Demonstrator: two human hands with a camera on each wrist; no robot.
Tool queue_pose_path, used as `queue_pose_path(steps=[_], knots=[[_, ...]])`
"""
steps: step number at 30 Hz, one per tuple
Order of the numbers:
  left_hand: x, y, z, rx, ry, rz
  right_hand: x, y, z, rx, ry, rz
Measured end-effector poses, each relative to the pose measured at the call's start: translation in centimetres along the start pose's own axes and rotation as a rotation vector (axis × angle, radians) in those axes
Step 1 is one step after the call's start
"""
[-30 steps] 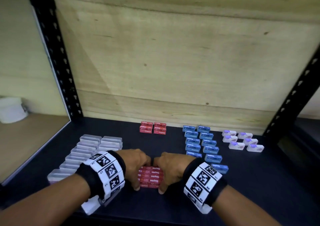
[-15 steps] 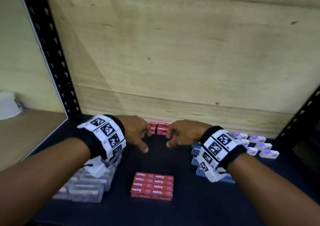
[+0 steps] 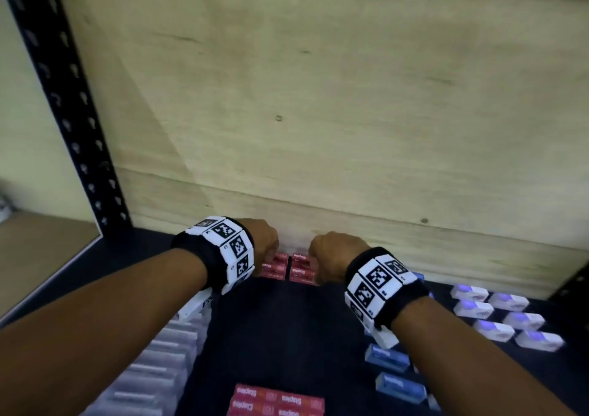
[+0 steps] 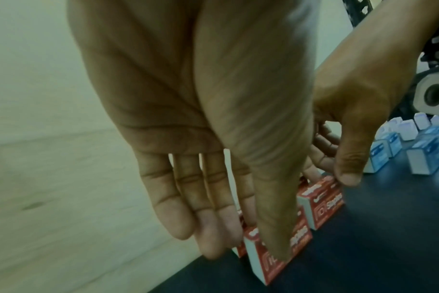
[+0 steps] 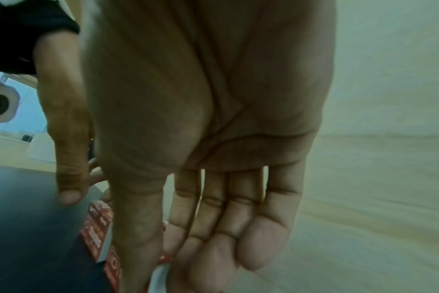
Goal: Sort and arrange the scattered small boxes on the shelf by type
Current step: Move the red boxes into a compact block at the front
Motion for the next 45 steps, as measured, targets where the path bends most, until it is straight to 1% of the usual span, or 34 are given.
queue_pose_path(steps=[6,8,11,14,17,18,21,25,30,35,39,45], knots=[[-0.7,-0.1,-0.4,0.06,-0.01,-0.09,0.3,-0.2,0.4,-0.011,-0.016,-0.007],[-0.8,0.0,0.1,0.011,0.001,-0.064,0.5,-0.4,1.1,-0.001,-0.023,-0.025],[-1.0,-0.2,2.1,0.002,0.02,-0.018,0.5,-0.8,3.1,0.014,-0.036,-0.084],[-1.3,0.1,4.9,0.0,0.033,-0.009,1.0,-1.0,5.8,0.047,-0.083,-0.156],[-1.7,1.2,7.9,-0.069,0.058,-0.026,2.1,-0.8,8.3,0.088,-0.117,-0.206],[-1.8,1.4,8.6,-0.062,0.066,-0.017,2.4,-0.6,8.9,0.093,-0.121,-0.214],[-2.1,2.0,10.5,0.03,0.06,0.065,3.1,-0.2,10.5,0.117,-0.121,-0.229],[-2.5,2.9,12.5,0.032,0.069,0.118,3.2,0.2,12.3,0.148,-0.104,-0.239],[-3.1,3.2,13.6,0.041,0.084,0.175,3.0,0.8,13.5,0.179,-0.083,-0.27],[-3.4,3.1,14.0,0.062,0.107,0.244,2.7,1.3,14.0,0.244,-0.076,-0.356],[-3.5,3.3,13.8,0.049,0.115,0.274,2.7,1.5,14.1,0.25,-0.061,-0.421],[-4.0,3.4,13.1,0.059,0.136,0.318,3.2,1.7,13.6,0.249,-0.071,-0.444]])
Point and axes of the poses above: each hand's wrist, its own z-axis away from the middle knuckle, its own y-axis out of the palm, x = y × z, the point moved 1 cm from there along -z, towards the middle knuckle, and after that the axes turned 10 degrees about -x, right-handed, at the moved point
